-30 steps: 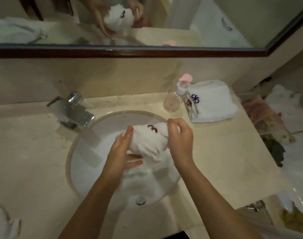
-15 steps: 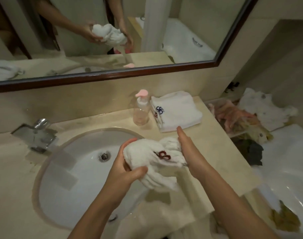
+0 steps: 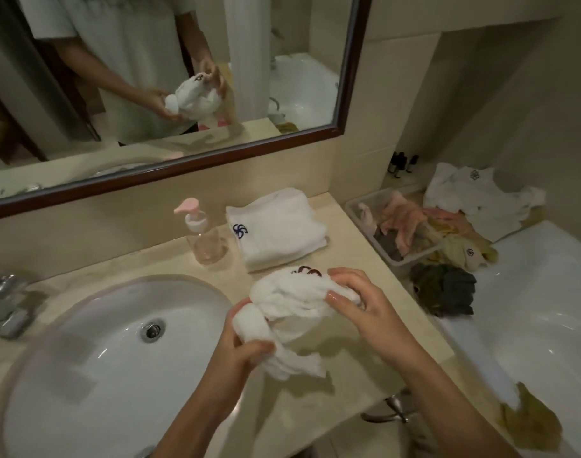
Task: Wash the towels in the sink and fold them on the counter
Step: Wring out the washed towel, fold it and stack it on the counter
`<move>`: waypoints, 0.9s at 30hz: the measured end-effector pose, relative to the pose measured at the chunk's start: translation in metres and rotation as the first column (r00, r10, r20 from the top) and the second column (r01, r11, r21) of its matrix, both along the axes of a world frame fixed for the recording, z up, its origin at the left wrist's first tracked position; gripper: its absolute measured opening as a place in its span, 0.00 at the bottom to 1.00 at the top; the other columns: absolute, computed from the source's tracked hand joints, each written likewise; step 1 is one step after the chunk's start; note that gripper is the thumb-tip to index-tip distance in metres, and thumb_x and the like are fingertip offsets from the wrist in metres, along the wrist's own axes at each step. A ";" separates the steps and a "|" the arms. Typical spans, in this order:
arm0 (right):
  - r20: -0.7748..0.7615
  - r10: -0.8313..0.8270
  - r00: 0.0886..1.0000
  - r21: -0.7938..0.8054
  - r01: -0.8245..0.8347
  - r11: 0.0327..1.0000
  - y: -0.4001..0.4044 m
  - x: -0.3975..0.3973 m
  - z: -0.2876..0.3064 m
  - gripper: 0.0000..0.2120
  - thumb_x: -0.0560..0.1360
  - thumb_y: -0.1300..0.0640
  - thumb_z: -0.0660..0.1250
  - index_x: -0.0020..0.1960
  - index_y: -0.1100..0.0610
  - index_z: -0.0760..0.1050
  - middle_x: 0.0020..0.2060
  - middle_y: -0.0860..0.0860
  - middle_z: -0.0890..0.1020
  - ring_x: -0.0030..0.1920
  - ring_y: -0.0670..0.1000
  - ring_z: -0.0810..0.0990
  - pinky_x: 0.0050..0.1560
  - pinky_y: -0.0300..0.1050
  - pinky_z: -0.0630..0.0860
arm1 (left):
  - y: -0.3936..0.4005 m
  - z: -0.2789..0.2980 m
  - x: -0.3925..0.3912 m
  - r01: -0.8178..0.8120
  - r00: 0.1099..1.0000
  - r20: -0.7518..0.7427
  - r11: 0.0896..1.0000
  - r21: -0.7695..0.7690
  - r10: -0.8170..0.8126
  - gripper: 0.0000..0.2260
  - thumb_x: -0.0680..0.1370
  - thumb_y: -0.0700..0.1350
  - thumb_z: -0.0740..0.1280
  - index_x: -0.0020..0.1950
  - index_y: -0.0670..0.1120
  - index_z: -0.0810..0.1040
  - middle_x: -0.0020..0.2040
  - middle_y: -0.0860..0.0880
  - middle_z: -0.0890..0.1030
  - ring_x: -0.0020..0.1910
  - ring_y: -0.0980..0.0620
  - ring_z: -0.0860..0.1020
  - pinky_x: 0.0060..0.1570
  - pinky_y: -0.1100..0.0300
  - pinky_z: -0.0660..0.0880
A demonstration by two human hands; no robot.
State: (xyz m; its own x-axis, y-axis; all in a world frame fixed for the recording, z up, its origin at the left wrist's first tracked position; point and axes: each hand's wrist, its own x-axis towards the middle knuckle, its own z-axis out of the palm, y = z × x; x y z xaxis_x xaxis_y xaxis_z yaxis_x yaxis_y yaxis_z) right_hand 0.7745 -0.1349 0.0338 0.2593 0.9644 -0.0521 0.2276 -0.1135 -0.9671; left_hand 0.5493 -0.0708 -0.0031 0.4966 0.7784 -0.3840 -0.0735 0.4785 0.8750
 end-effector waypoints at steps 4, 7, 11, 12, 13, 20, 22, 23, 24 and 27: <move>0.292 0.115 0.949 0.034 -0.131 0.991 0.006 0.019 0.004 0.05 0.78 0.55 0.68 0.53 0.47 0.77 0.60 0.47 0.72 0.63 0.39 0.72 0.62 0.30 0.66 | -0.006 -0.006 0.034 0.047 0.999 -0.007 0.999 -0.006 -0.047 0.26 0.71 0.51 0.72 0.69 0.53 0.72 0.66 0.48 0.79 0.63 0.48 0.79 0.61 0.47 0.76; 0.387 0.148 0.910 0.023 -0.170 0.985 0.014 0.027 0.008 0.08 0.77 0.52 0.65 0.56 0.49 0.77 0.54 0.47 0.74 0.59 0.42 0.74 0.60 0.37 0.69 | -0.002 0.004 0.051 0.043 0.962 -0.270 0.949 0.312 0.045 0.31 0.71 0.60 0.69 0.72 0.59 0.66 0.77 0.56 0.65 0.74 0.61 0.65 0.72 0.59 0.64; 0.554 0.158 0.818 0.040 -0.216 0.976 0.030 0.045 0.030 0.11 0.79 0.50 0.64 0.59 0.51 0.79 0.52 0.47 0.76 0.56 0.49 0.75 0.57 0.48 0.73 | 0.028 0.036 0.059 0.279 0.941 -0.336 0.660 0.697 -0.043 0.29 0.75 0.52 0.69 0.76 0.57 0.66 0.72 0.66 0.68 0.73 0.65 0.63 0.69 0.71 0.62; 0.599 0.180 0.780 0.026 -0.243 0.970 0.035 0.049 0.037 0.12 0.78 0.51 0.64 0.60 0.50 0.79 0.52 0.47 0.75 0.56 0.49 0.74 0.57 0.47 0.72 | 0.037 0.046 0.063 0.362 0.923 -0.358 0.635 0.682 -0.141 0.26 0.76 0.51 0.69 0.74 0.56 0.70 0.68 0.64 0.74 0.69 0.62 0.70 0.65 0.69 0.68; 0.633 0.203 0.747 0.006 -0.267 0.964 0.038 0.052 0.043 0.11 0.78 0.52 0.66 0.60 0.50 0.79 0.52 0.46 0.74 0.56 0.48 0.72 0.57 0.45 0.71 | 0.044 0.054 0.067 0.412 0.905 -0.368 0.659 0.629 -0.214 0.22 0.78 0.50 0.69 0.72 0.55 0.73 0.62 0.62 0.79 0.63 0.60 0.76 0.60 0.67 0.73; 0.487 0.076 0.870 0.110 -0.147 0.983 0.035 0.037 0.042 0.15 0.74 0.61 0.69 0.53 0.41 0.78 0.60 0.48 0.71 0.66 0.44 0.69 0.62 0.33 0.65 | 0.069 0.070 0.082 0.614 0.788 -0.430 0.610 0.501 -0.441 0.05 0.80 0.39 0.67 0.54 0.42 0.80 0.42 0.50 0.81 0.43 0.57 0.78 0.47 0.65 0.72; 0.291 -0.025 0.957 0.101 -0.005 0.995 0.033 0.028 0.041 0.19 0.77 0.56 0.68 0.63 0.38 0.72 0.68 0.45 0.66 0.68 0.37 0.67 0.61 0.28 0.66 | 0.067 0.070 0.085 0.473 0.881 -0.259 0.753 0.457 -0.397 0.07 0.79 0.38 0.68 0.54 0.36 0.76 0.45 0.45 0.81 0.47 0.51 0.79 0.53 0.57 0.74; 0.072 -0.062 0.995 0.052 0.058 0.997 0.031 0.022 0.040 0.23 0.78 0.54 0.68 0.69 0.38 0.67 0.69 0.44 0.66 0.66 0.36 0.69 0.60 0.30 0.71 | 0.065 0.070 0.088 0.401 0.916 -0.186 0.806 0.436 -0.356 0.09 0.79 0.38 0.67 0.54 0.33 0.73 0.48 0.41 0.80 0.49 0.48 0.80 0.55 0.53 0.75; -0.182 -0.101 0.978 -0.015 0.099 0.995 0.029 0.019 0.036 0.28 0.78 0.52 0.69 0.74 0.39 0.63 0.69 0.44 0.69 0.64 0.39 0.74 0.60 0.37 0.76 | 0.062 0.070 0.091 0.349 0.937 -0.134 0.844 0.407 -0.323 0.10 0.79 0.38 0.67 0.55 0.32 0.72 0.51 0.38 0.80 0.51 0.44 0.80 0.56 0.49 0.76; -0.331 -0.171 0.928 -0.103 0.145 0.984 0.024 0.016 0.026 0.21 0.76 0.51 0.72 0.67 0.49 0.72 0.60 0.51 0.81 0.56 0.48 0.83 0.55 0.47 0.81 | 0.055 0.070 0.096 0.262 0.965 -0.066 0.897 0.356 -0.256 0.09 0.81 0.40 0.66 0.54 0.35 0.69 0.47 0.35 0.79 0.47 0.40 0.79 0.53 0.44 0.76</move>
